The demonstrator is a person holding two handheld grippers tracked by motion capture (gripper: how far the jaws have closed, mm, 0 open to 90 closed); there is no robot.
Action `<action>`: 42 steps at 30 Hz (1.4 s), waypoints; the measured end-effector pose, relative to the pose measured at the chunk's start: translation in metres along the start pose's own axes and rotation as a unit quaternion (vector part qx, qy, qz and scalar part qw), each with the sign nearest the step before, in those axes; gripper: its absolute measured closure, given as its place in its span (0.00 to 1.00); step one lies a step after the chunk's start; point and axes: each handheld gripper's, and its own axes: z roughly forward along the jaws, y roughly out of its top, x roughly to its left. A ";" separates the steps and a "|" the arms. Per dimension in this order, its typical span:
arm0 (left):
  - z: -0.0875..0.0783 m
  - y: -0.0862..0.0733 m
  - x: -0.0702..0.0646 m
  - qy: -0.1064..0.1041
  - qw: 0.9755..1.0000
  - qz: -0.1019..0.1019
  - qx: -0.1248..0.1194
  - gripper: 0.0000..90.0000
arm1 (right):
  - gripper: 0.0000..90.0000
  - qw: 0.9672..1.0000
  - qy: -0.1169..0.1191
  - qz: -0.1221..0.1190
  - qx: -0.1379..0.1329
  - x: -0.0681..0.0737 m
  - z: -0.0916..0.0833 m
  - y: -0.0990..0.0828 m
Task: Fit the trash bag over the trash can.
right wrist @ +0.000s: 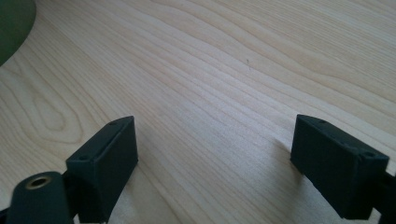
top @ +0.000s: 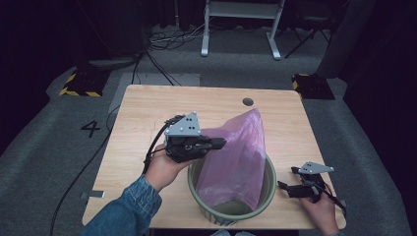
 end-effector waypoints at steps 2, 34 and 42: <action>0.000 -0.003 0.000 -0.001 1.000 -0.002 0.003 0.99 | 0.16 1.000 0.003 -0.002 0.000 0.000 0.000 0.000; 0.006 -0.049 -0.003 -0.044 0.995 -0.035 0.078 0.95 | 0.44 0.994 0.069 -0.015 -0.082 0.003 -0.052 0.047; 0.006 -0.051 0.000 -0.043 0.996 -0.029 0.071 0.91 | 0.43 0.991 0.074 -0.044 -0.098 0.007 -0.071 0.080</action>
